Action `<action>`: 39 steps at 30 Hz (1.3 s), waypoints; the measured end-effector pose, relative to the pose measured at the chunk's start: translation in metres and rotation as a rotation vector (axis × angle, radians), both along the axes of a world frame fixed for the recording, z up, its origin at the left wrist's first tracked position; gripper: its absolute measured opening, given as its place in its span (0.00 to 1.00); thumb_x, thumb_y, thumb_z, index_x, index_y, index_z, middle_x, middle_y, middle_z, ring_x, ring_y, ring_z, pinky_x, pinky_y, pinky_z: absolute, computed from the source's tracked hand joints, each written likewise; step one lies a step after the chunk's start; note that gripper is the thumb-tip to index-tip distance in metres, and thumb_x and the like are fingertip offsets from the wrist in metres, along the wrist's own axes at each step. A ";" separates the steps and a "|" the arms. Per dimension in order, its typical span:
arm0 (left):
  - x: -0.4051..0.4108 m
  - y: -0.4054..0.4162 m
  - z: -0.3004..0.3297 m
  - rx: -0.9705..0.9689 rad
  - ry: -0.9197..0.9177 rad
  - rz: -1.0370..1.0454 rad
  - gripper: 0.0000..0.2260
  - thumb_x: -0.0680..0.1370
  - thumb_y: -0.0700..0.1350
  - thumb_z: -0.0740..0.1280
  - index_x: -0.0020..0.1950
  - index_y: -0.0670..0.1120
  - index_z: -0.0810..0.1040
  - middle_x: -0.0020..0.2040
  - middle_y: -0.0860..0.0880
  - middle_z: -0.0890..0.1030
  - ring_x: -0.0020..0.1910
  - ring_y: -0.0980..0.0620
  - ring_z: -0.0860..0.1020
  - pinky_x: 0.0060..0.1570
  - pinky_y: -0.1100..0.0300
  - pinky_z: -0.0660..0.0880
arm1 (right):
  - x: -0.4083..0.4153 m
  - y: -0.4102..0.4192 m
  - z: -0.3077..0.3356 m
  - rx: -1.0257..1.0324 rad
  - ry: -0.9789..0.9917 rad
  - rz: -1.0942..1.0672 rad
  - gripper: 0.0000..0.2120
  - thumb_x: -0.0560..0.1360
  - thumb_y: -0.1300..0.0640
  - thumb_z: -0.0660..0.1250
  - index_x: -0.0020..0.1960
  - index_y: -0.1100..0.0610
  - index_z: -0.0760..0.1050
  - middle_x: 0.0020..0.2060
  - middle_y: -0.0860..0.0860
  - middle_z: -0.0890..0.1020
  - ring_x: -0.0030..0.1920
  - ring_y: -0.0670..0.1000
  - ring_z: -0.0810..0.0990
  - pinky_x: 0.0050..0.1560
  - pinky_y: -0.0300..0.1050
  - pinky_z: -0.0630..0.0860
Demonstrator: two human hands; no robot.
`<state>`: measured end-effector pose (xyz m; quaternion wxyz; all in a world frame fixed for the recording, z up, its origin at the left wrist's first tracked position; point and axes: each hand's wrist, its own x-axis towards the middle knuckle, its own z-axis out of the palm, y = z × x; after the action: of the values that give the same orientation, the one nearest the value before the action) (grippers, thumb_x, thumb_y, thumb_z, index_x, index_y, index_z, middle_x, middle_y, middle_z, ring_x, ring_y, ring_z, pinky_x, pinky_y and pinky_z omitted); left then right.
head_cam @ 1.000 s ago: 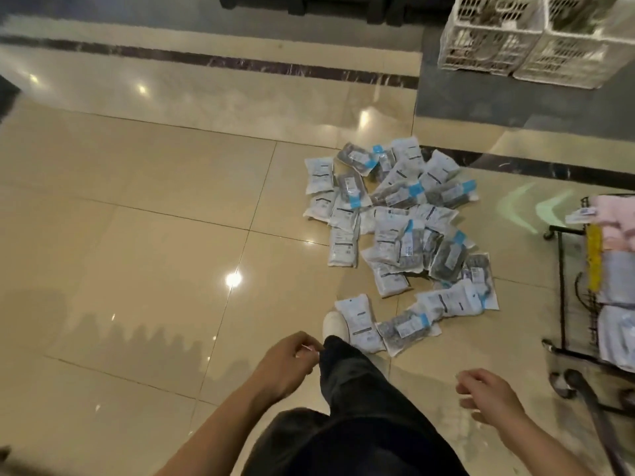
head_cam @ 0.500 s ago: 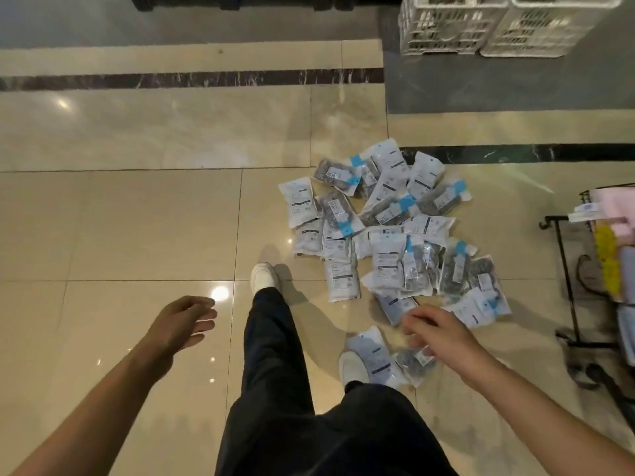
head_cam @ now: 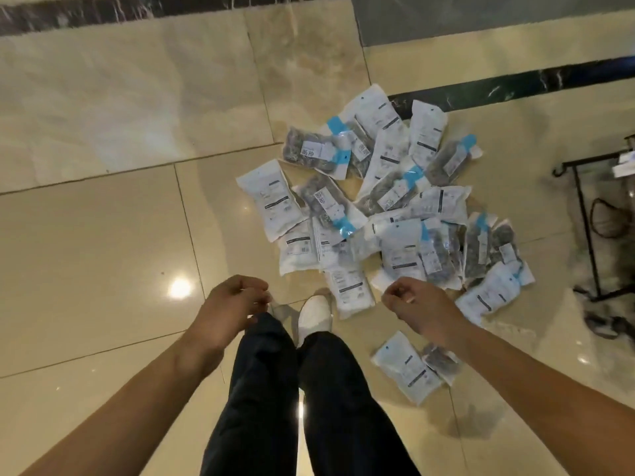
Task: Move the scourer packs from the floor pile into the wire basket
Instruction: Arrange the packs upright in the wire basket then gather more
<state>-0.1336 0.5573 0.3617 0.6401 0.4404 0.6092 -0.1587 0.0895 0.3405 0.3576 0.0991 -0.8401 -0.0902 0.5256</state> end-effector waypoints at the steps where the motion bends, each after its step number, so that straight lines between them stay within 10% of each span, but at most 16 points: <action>1: 0.014 0.002 -0.022 -0.014 -0.025 -0.021 0.07 0.82 0.41 0.66 0.57 0.46 0.83 0.51 0.45 0.87 0.52 0.47 0.85 0.48 0.56 0.79 | 0.012 0.011 -0.036 -0.027 -0.009 -0.015 0.09 0.76 0.43 0.70 0.44 0.47 0.79 0.42 0.50 0.84 0.48 0.57 0.84 0.51 0.49 0.79; 9: 0.068 0.039 -0.277 0.187 -0.070 -0.039 0.09 0.82 0.46 0.70 0.62 0.52 0.79 0.60 0.50 0.83 0.61 0.47 0.81 0.65 0.44 0.77 | 0.071 0.107 -0.307 -0.009 -0.197 0.079 0.25 0.80 0.43 0.70 0.71 0.55 0.75 0.68 0.55 0.80 0.66 0.57 0.79 0.61 0.48 0.72; 16: 0.086 0.073 -0.432 0.282 -0.027 0.017 0.44 0.78 0.54 0.74 0.86 0.51 0.50 0.83 0.45 0.61 0.80 0.42 0.65 0.75 0.41 0.69 | 0.098 0.149 -0.430 0.151 -0.383 -0.001 0.39 0.77 0.38 0.72 0.81 0.55 0.65 0.76 0.58 0.72 0.75 0.60 0.71 0.75 0.56 0.69; 21: 0.107 0.086 -0.476 0.256 0.015 0.162 0.64 0.55 0.74 0.80 0.82 0.59 0.49 0.73 0.44 0.73 0.70 0.40 0.75 0.68 0.39 0.76 | 0.109 0.156 -0.461 0.113 -0.409 -0.036 0.44 0.70 0.35 0.74 0.80 0.51 0.65 0.72 0.55 0.77 0.71 0.61 0.77 0.72 0.61 0.73; 30: 0.108 0.078 -0.431 0.098 -0.094 0.245 0.14 0.77 0.42 0.77 0.61 0.42 0.83 0.52 0.46 0.88 0.41 0.48 0.88 0.31 0.61 0.82 | 0.085 0.155 -0.417 0.114 -0.152 -0.353 0.25 0.68 0.52 0.81 0.61 0.54 0.76 0.55 0.53 0.84 0.54 0.57 0.84 0.56 0.55 0.84; 39: 0.050 0.084 -0.203 -0.035 -0.181 -0.162 0.27 0.73 0.44 0.80 0.70 0.48 0.75 0.61 0.48 0.86 0.55 0.47 0.87 0.54 0.48 0.85 | 0.039 0.085 -0.205 0.138 -0.031 -0.568 0.27 0.72 0.57 0.81 0.66 0.56 0.71 0.57 0.54 0.82 0.56 0.57 0.82 0.60 0.55 0.81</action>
<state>-0.0836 0.6412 0.1590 0.6852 0.4894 0.5085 -0.1801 0.1283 0.4253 0.1528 0.2977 -0.8310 0.1114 0.4565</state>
